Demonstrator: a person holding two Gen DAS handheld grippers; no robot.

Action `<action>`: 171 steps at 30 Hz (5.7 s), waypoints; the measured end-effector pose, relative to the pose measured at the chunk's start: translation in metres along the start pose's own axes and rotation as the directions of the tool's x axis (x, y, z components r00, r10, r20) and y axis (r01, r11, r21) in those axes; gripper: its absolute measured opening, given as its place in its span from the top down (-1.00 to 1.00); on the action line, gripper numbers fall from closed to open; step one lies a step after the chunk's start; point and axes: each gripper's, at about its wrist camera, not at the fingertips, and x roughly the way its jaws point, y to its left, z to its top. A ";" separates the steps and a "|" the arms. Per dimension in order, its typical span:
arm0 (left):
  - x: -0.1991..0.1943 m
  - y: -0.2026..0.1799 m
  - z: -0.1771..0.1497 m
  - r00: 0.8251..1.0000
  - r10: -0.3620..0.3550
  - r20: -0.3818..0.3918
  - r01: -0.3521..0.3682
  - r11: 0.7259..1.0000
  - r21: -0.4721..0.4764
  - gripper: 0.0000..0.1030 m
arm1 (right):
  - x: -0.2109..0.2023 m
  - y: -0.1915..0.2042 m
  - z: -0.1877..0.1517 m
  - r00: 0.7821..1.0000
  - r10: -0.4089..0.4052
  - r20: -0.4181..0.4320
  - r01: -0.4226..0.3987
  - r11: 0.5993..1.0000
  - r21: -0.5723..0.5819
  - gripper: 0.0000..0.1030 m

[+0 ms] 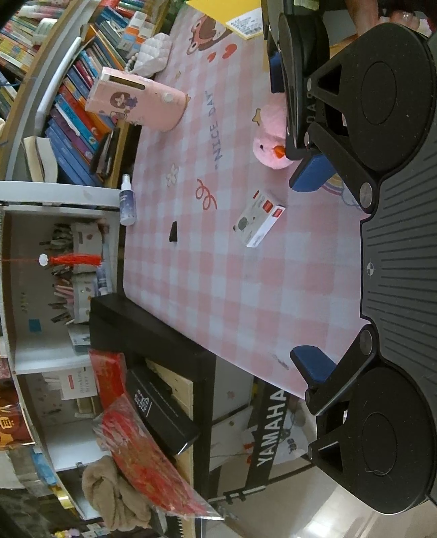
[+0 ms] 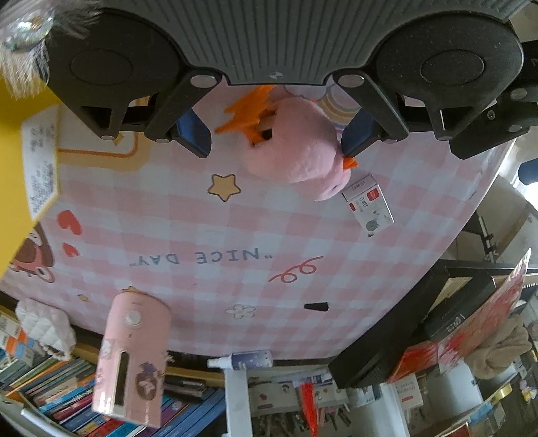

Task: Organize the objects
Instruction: 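Grasp the pink plush chick with the right gripper while the left grasps the small white box, then lift the chick and white box and carry them to the yellow box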

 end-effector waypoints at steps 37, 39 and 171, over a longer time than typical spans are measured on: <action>0.076 -0.042 0.026 0.984 -0.159 -0.085 0.165 0.984 0.070 0.46 | -0.040 -0.053 0.016 0.973 -0.092 0.212 0.071 0.992 0.104 -0.15; 0.068 -0.042 0.024 0.983 -0.167 -0.078 0.173 0.982 0.080 0.46 | -0.041 -0.050 0.014 0.974 -0.089 0.210 0.069 0.992 0.102 -0.15; -0.114 -0.266 -0.035 0.839 -0.538 0.087 0.454 0.778 0.435 0.46 | -0.263 -0.203 -0.126 0.827 -0.402 0.393 0.282 0.901 0.329 -0.15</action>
